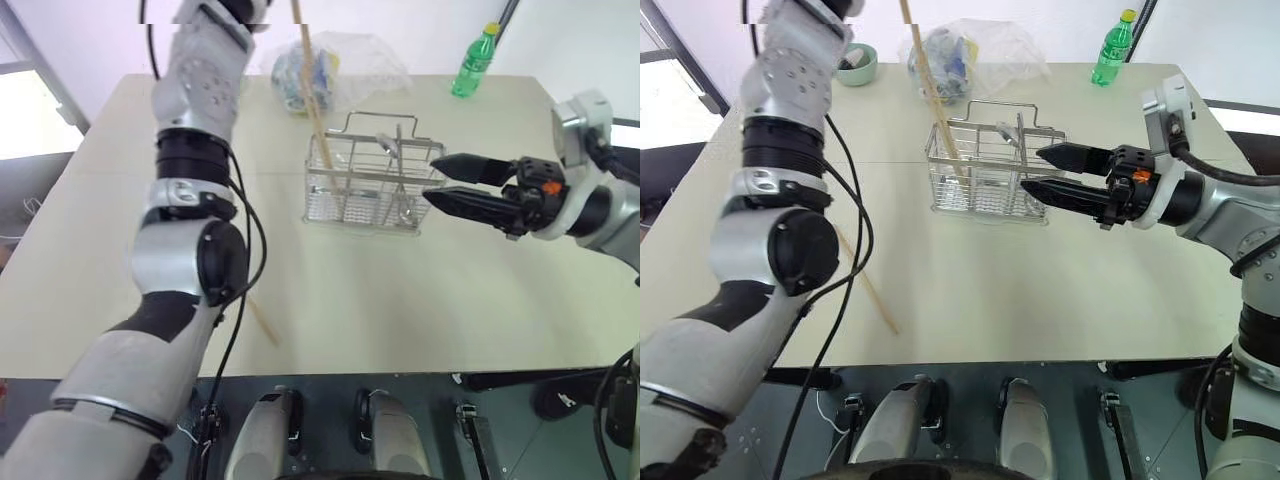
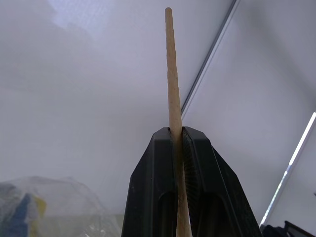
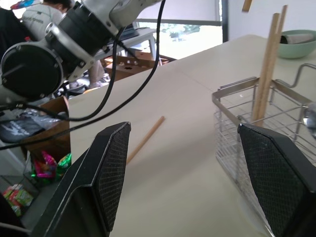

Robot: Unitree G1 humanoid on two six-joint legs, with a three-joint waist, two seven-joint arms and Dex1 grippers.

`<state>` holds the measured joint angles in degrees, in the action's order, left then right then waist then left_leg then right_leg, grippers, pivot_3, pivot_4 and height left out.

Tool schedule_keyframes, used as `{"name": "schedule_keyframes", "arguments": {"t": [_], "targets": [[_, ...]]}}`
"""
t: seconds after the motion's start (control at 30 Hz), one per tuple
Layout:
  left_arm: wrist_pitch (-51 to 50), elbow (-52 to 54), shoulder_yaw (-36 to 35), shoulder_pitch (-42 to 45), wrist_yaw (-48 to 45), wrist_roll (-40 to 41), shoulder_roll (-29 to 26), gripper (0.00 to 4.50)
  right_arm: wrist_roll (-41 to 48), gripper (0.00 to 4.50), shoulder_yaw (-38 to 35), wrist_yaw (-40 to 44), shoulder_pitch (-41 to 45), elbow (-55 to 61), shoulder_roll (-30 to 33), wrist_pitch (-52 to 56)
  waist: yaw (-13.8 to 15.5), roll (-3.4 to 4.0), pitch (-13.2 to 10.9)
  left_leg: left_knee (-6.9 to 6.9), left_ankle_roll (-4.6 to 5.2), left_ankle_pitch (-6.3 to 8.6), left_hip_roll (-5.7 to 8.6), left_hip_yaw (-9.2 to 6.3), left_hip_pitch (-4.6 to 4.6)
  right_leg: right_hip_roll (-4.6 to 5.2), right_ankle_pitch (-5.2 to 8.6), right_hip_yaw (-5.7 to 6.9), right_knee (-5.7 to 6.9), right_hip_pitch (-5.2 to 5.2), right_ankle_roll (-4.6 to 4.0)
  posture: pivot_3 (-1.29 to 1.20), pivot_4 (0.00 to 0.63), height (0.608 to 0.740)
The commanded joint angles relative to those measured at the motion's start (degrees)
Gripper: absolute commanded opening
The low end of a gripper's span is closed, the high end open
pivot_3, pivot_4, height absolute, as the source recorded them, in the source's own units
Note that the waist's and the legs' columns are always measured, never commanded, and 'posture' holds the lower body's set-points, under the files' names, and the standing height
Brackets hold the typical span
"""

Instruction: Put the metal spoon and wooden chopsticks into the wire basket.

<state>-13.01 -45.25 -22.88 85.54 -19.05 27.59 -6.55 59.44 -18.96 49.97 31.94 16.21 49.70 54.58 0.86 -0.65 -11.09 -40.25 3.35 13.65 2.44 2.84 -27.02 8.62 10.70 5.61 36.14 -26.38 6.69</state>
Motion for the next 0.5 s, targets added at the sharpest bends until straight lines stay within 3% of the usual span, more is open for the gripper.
{"name": "schedule_keyframes", "arguments": {"t": [0.03,0.43,0.47,0.5], "targets": [[1.4,2.8,3.0,-1.3,0.0,-1.3,1.7,0.02,2.6,3.57,-3.1,-2.2,-0.4,2.4,-0.2,0.0,0.0,0.0,0.0,0.0,0.0,0.0,0.0,0.0,0.0,0.0,0.0,0.0,0.0,0.01,0.0,0.0,0.15,0.686],[11.2,16.4,15.3,-19.0,1.9,-11.1,9.7,0.02,5.7,3.57,-6.0,-7.7,-2.9,3.3,-0.3,-0.7,1.1,0.0,0.0,-0.08,0.3,0.17,0.0,0.01,-0.03,0.05,-0.02,-0.05,-0.02,-0.01,-0.03,0.0,0.15,0.686],[11.1,17.8,15.4,-19.9,2.7,-11.1,10.1,0.82,5.9,3.57,-6.0,-7.9,-2.7,2.9,-0.2,-0.6,1.2,0.0,0.0,-0.08,0.33,0.19,-0.01,0.01,-0.02,0.05,-0.03,-0.06,-0.02,-0.02,-0.04,0.0,0.15,0.686],[10.7,19.1,15.6,-20.5,3.3,-11.0,10.4,1.16,6.0,3.57,-6.0,-7.9,-2.5,2.6,-0.2,-0.6,1.4,0.0,0.0,-0.08,0.37,0.21,-0.01,0.01,-0.03,0.06,-0.03,-0.07,-0.01,-0.03,-0.05,0.0,0.15,0.686]]}}
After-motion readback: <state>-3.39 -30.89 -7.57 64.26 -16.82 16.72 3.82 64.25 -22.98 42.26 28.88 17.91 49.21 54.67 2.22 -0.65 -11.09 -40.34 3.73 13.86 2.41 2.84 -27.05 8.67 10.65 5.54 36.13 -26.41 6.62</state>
